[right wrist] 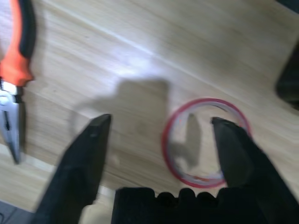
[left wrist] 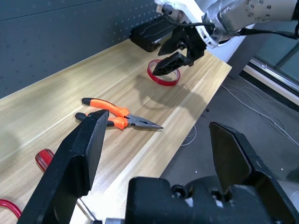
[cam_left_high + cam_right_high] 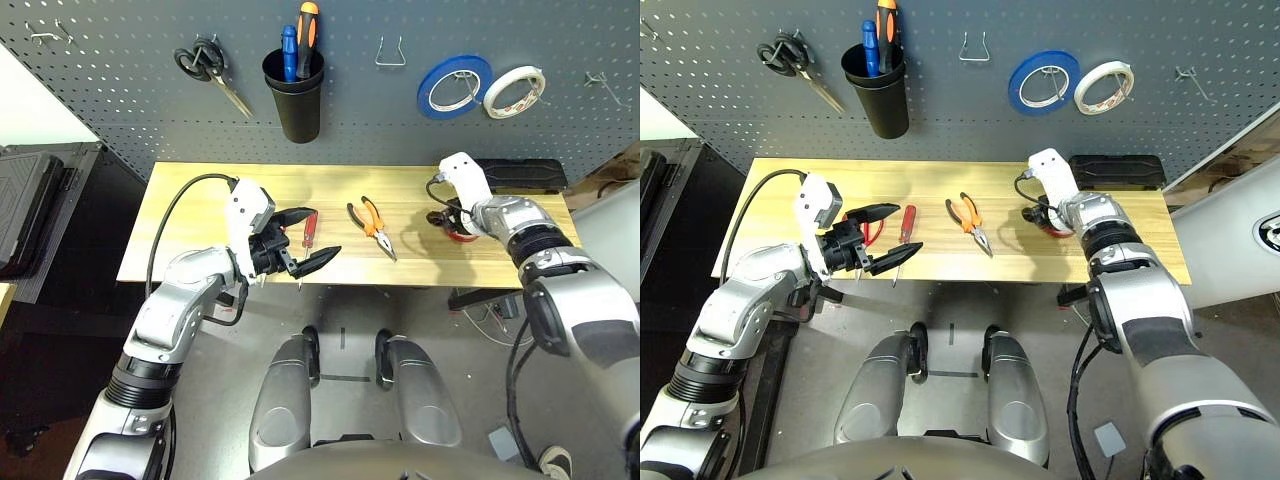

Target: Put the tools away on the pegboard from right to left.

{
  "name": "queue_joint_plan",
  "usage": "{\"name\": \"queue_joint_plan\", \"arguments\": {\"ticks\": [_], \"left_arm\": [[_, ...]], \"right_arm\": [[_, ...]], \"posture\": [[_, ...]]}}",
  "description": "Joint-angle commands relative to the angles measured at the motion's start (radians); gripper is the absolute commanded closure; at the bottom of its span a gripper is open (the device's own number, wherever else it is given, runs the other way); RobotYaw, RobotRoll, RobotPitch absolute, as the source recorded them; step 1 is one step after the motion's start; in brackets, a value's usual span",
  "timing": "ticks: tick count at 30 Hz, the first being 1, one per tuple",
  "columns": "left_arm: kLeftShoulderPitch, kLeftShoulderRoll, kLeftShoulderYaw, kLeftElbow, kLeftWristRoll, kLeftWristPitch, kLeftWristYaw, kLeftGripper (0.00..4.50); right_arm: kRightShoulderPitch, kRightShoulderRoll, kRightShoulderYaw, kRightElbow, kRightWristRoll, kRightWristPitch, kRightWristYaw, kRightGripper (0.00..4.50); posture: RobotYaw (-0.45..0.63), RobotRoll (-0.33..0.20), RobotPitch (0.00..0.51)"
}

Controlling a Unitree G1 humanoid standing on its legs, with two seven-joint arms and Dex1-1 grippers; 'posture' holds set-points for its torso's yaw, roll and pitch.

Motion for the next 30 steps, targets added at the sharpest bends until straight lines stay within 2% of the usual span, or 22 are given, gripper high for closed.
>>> {"name": "queue_joint_plan", "arguments": {"ticks": [1,15,26,30], "left_arm": [[0.024,0.001,-0.011,-0.022,-0.008,0.016,-0.005,0.0],[0.073,0.019,0.004,-0.127,-0.038,0.075,0.012,0.0],[0.079,0.025,0.007,-0.147,-0.044,0.098,0.022,0.0],[0.076,0.026,0.011,-0.148,-0.045,0.102,0.03,0.0]], "right_arm": [[0.01,-0.014,0.004,0.023,-0.015,0.0,-0.004,0.04],[0.034,0.016,-0.004,0.064,-0.014,-0.004,-0.045,0.04],[0.081,0.044,-0.011,0.11,-0.019,-0.021,-0.106,0.04],[0.088,0.049,-0.025,0.118,-0.011,-0.021,-0.115,0.98]], "posture": [[0.02,0.0,0.3],[0.03,0.0,0.36],[0.05,0.0,0.37],[0.05,0.0,0.371]]}}
